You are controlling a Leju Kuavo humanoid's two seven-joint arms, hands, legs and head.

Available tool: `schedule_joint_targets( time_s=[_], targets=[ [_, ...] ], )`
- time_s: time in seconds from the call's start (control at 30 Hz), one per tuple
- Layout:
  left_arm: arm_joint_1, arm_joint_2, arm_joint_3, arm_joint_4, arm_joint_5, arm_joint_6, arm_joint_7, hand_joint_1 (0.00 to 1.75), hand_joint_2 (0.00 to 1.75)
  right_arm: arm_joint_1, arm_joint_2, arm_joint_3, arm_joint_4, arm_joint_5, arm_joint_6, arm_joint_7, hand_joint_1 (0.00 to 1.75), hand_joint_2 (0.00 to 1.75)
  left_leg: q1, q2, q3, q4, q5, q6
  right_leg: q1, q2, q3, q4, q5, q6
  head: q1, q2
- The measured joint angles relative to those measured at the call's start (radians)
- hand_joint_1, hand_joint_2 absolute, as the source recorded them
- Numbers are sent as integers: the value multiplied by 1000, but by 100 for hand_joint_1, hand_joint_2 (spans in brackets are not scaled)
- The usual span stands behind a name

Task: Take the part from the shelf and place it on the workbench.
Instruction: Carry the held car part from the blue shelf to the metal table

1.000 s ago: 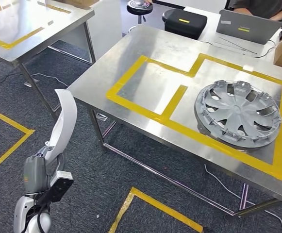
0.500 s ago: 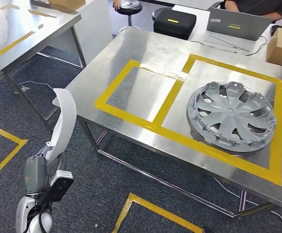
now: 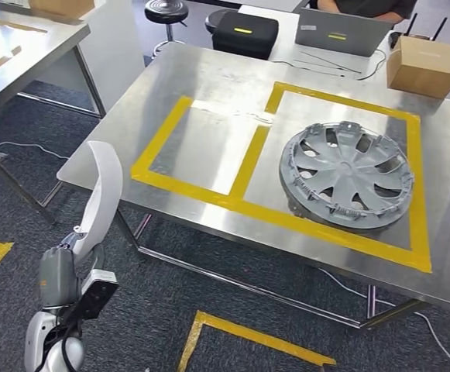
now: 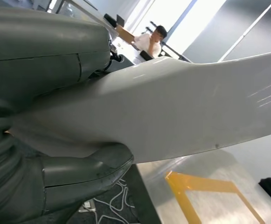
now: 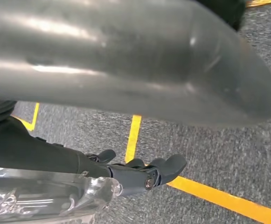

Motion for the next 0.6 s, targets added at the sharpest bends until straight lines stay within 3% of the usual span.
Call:
schedule_joint_targets(
  time_s=[0.07, 0.13, 0.2, 0.27, 0.33, 0.37, 0.43, 0.5, 0.53, 0.6],
  targets=[
    [-2, -1, 0, 0, -1, 0, 0, 164, 175, -3, 0, -2, 0, 0, 0, 0, 0, 0, -4, 14, 9, -1, -8, -10, 5, -22, 40, -81, 28, -6, 0, 0],
    [-4, -2, 0, 1, -2, 0, 0, 164, 175, -4, 0, -5, 0, 1, 0, -1, 0, 0, -6, 27, 14, -7, -9, -21, 8, -8, 40, -88, 28, -12, 0, 0],
    [-7, -4, 1, 1, -2, 0, 1, 164, 175, -2, 0, -6, 0, 1, 0, -1, 0, 0, -3, 20, 15, -2, -18, -33, 3, 12, 42, -95, 32, -22, -1, 0],
    [-10, -3, 2, 2, -3, 0, 3, 164, 175, -4, 0, -7, 0, 3, -1, -1, 0, 0, -2, -10, -18, 66, -58, -39, -2, 32, 48, -103, 35, -31, -6, 0],
    [-10, -2, 3, 6, -3, -1, 4, 164, 175, -9, 0, -8, 0, 7, -1, -2, 0, 0, -4, -31, -86, 183, -104, -39, -2, 55, 49, -104, 34, -36, -9, 0],
    [-10, -2, 4, 9, -3, -3, 6, 164, 175, -11, 0, -8, 0, 10, -2, -2, 0, 0, -5, -35, -114, 223, -109, -39, -1, 68, 50, -104, 34, -38, -9, 0],
    [-11, -2, 7, 13, -3, -6, 9, 164, 175, -10, 0, -8, 0, 16, -5, -2, 0, 0, -6, -42, -127, 213, -69, -35, -2, 93, 52, -103, 32, -38, -9, 0],
    [-15, -2, 11, 15, -4, -8, 12, 164, 175, -7, 0, -8, 0, 19, -8, -2, 0, 0, -7, -49, -90, 113, 5, -29, -1, 112, 57, -103, 29, -35, -10, 0],
    [-19, -3, 13, 15, -5, -8, 13, 164, 175, -6, 1, -8, 0, 20, -9, -2, 0, 0, -6, -54, -69, 59, 27, -25, 1, 119, 56, -100, 26, -31, -10, 0],
    [-26, -7, 15, 16, -6, -10, 16, 164, 175, -3, 1, -8, 0, 22, -12, -1, 0, 0, -6, -62, -49, 3, 39, -17, 5, 128, 53, -96, 22, -26, -10, 0]
  ],
)
